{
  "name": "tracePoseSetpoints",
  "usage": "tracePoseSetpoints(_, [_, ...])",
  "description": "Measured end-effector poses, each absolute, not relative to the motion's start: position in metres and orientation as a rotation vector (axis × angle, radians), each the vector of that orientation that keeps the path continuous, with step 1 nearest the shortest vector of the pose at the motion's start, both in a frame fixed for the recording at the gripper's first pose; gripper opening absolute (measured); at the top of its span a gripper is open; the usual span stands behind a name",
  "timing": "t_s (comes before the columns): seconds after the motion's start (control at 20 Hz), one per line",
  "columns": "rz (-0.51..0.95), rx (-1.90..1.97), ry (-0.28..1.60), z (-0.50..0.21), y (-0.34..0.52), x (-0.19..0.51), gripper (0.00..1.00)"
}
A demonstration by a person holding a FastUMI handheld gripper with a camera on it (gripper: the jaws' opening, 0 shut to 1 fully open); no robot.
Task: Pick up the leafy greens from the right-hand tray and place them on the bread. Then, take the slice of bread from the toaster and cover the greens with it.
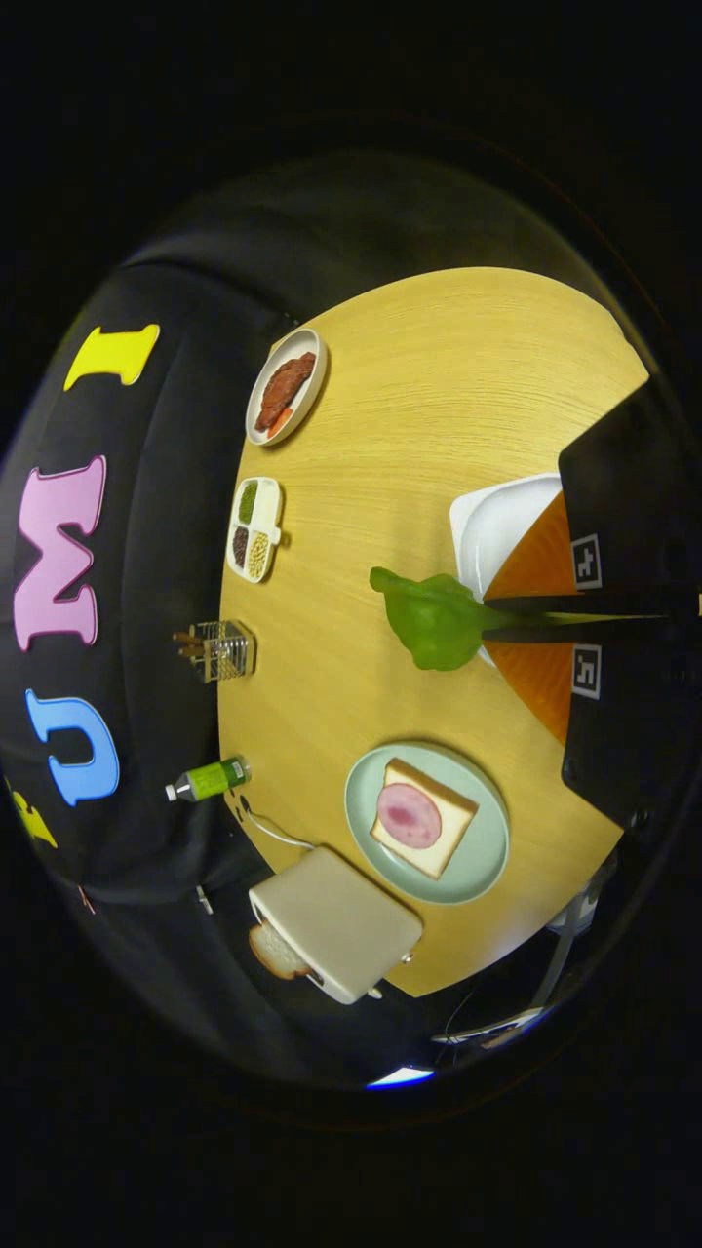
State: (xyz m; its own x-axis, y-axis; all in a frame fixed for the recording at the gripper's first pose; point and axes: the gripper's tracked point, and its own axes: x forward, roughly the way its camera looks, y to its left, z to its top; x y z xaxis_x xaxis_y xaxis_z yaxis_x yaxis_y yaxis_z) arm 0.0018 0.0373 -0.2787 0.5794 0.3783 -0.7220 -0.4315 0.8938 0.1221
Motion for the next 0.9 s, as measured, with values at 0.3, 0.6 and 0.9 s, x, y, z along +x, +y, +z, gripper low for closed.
tracePoseSetpoints(0.3, [0.568, -0.053, 0.749, -0.226, 0.105, 0.003, 0.06])
tracePoseSetpoints(0.6, [0.659, -0.069, 0.745, -0.22, 0.181, 0.002, 0.06])
tracePoseSetpoints(0.9, [0.761, -0.178, 0.777, -0.25, 0.246, -0.014, 0.06])
